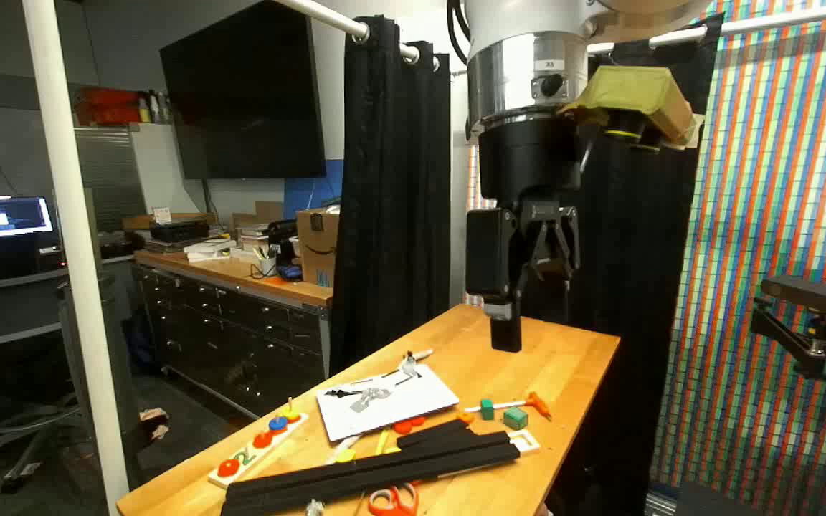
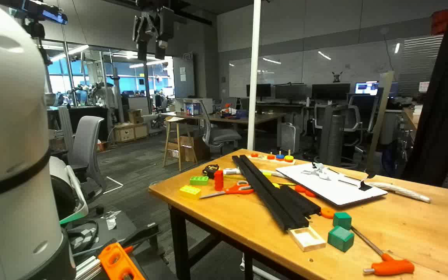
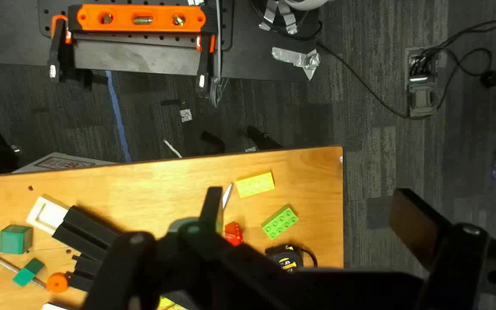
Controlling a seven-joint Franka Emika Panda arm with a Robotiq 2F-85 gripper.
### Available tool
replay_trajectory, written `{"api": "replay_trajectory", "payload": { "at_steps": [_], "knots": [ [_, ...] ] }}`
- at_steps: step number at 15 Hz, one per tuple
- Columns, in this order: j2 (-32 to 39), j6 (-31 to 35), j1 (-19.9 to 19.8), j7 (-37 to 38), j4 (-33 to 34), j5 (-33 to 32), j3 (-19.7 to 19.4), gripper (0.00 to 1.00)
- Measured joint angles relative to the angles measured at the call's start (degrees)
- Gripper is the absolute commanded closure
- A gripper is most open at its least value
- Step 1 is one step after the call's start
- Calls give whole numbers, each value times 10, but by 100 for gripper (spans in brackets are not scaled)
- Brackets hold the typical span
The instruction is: Turn the black object clockwise then put the green block on he first position on the wooden board
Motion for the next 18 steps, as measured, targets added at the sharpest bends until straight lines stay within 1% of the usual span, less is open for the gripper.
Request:
{"api": "replay_trajectory", "payload": {
  "at_steps": [8,11,13,15,18],
  "knots": [
    [-4,0,0,0,8,0,0,0],
    [-3,5,-3,-14,-2,-16,-1,0],
    [1,19,-7,-42,-13,-43,-4,0],
    [11,41,-11,-82,-21,-83,-10,0],
    [35,107,-12,-160,-40,-140,-27,0]
  ]
}}
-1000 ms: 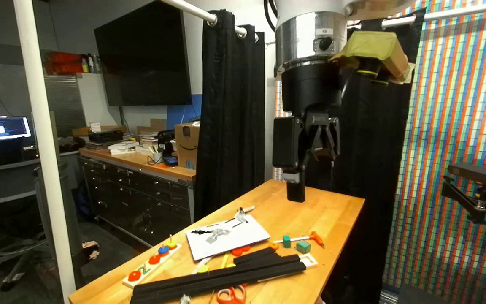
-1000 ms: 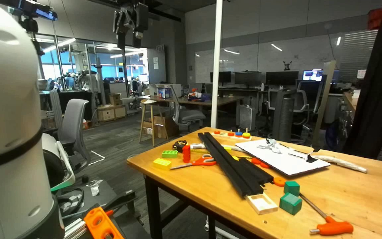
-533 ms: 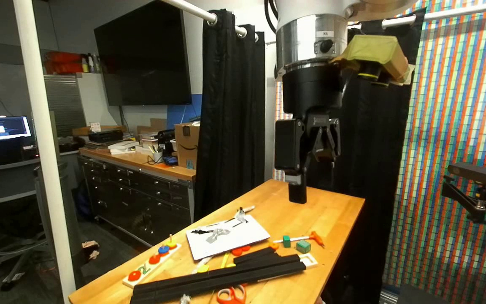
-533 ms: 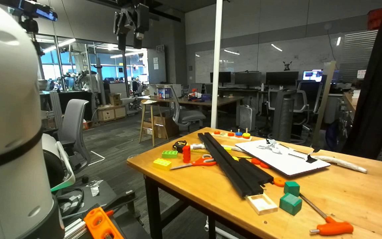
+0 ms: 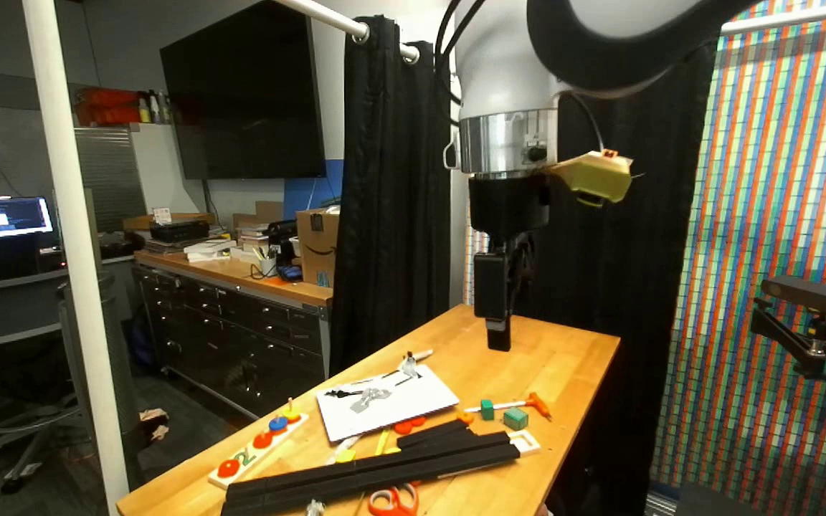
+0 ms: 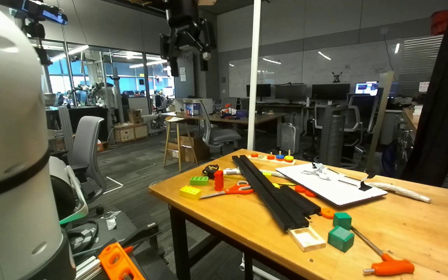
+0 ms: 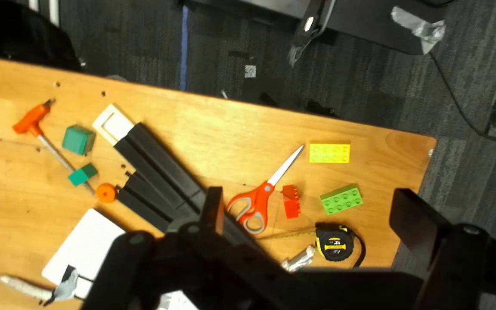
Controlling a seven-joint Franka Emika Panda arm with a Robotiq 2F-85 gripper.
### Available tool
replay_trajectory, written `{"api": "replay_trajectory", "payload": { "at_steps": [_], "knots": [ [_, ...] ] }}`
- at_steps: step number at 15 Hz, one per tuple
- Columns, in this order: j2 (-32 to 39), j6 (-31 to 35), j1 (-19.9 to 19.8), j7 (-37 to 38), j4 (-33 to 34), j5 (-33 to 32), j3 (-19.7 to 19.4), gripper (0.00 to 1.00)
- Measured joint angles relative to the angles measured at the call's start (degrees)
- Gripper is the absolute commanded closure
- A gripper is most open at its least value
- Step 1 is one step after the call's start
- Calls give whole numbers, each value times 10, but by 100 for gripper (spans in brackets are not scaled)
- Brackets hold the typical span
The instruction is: Turn the black object clockwise then put the green block on he first position on the wooden board
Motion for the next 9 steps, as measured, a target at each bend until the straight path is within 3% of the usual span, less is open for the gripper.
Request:
{"api": "replay_trajectory", "payload": {
  "at_steps": [4,9],
  "knots": [
    [39,142,0,-114,-47,-57,-41,0],
    [109,279,1,-261,-83,-58,-106,0]
  ]
}}
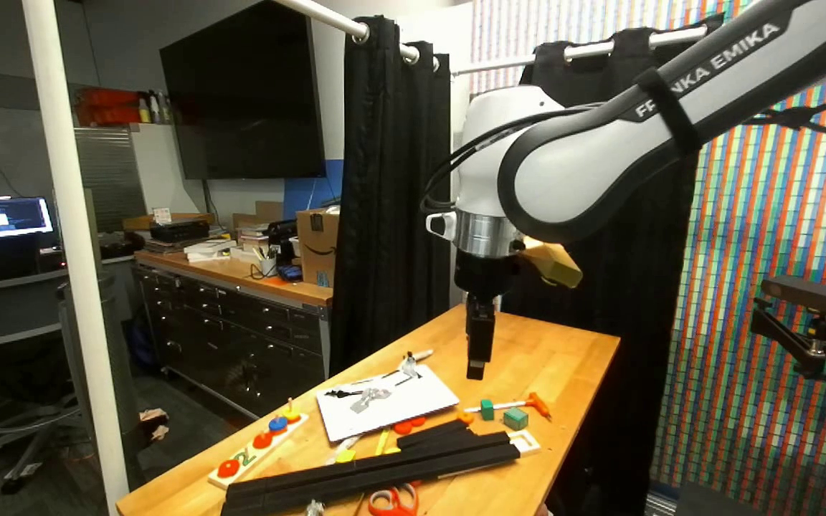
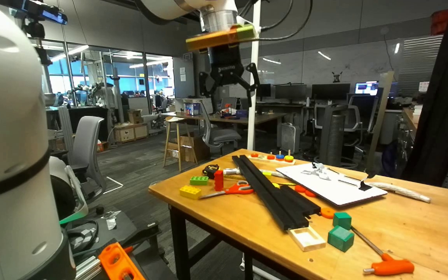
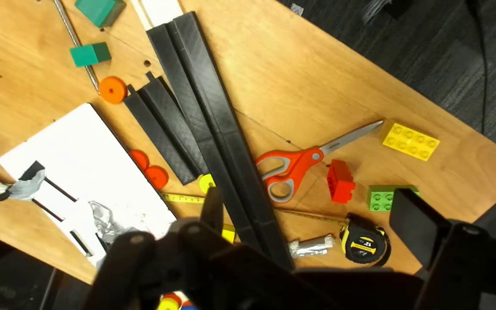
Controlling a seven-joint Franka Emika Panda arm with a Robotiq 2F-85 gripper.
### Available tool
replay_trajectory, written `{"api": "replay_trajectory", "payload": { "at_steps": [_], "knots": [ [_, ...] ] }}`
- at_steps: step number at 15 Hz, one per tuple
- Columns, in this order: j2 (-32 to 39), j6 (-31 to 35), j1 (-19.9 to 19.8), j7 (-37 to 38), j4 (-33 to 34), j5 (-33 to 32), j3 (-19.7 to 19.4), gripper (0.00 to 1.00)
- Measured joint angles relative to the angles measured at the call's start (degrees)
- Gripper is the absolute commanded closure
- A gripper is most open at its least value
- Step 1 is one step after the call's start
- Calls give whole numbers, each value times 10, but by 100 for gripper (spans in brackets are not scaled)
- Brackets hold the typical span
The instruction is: Turn the black object clockwise then put the green block on he first position on the wooden board
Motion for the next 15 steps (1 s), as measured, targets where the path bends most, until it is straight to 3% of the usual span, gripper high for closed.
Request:
{"api": "replay_trajectory", "payload": {
  "at_steps": [6,15],
  "knots": [
    [93,40,7,-192,0,90,-56,0],
    [237,41,-21,-325,58,125,-45,0]
  ]
}}
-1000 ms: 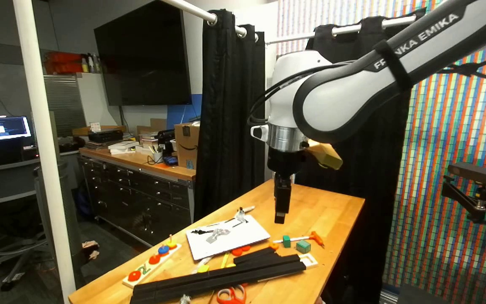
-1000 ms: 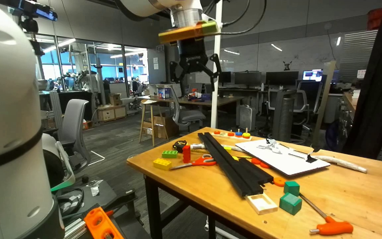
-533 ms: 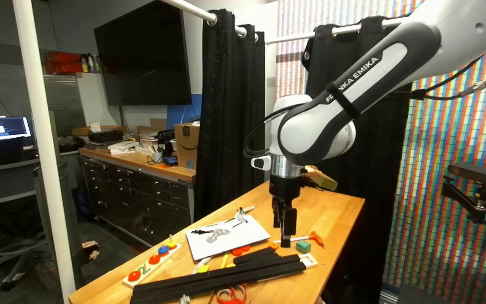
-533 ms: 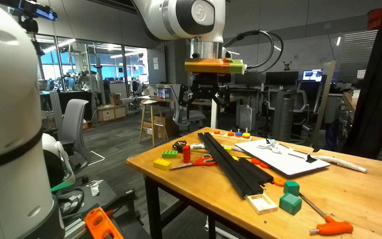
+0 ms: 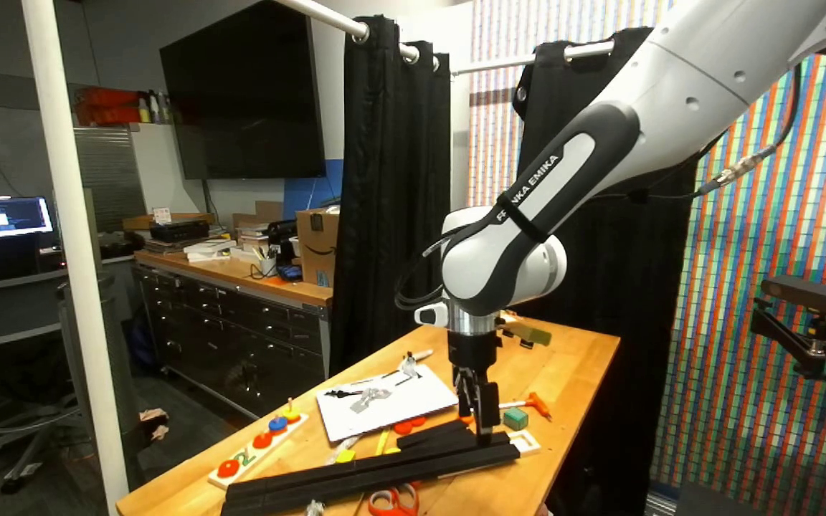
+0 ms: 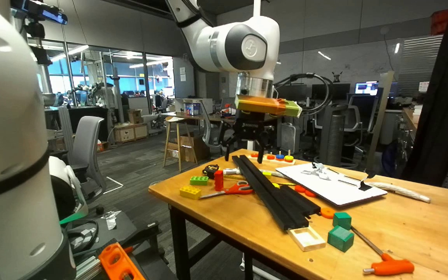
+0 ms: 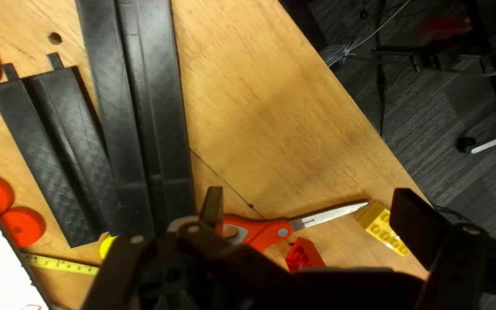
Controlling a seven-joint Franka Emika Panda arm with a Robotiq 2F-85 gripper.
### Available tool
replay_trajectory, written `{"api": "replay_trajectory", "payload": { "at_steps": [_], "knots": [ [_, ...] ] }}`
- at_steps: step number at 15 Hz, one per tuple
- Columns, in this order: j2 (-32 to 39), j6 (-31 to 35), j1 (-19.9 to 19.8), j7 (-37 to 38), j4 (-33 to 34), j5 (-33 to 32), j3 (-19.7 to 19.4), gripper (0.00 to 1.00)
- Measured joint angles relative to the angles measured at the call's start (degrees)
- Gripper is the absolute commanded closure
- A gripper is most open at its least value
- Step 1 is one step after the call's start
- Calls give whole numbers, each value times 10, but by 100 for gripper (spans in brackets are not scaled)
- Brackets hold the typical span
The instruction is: Turn the black object clockwise then put the green block on he first position on the wooden board
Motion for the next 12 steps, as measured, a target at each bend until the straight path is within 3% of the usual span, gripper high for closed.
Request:
{"api": "replay_trajectory", "payload": {
  "at_steps": [5,12],
  "knots": [
    [83,3,-35,-34,59,-7,25,0],
    [145,80,-64,-33,78,-46,46,0]
  ]
}}
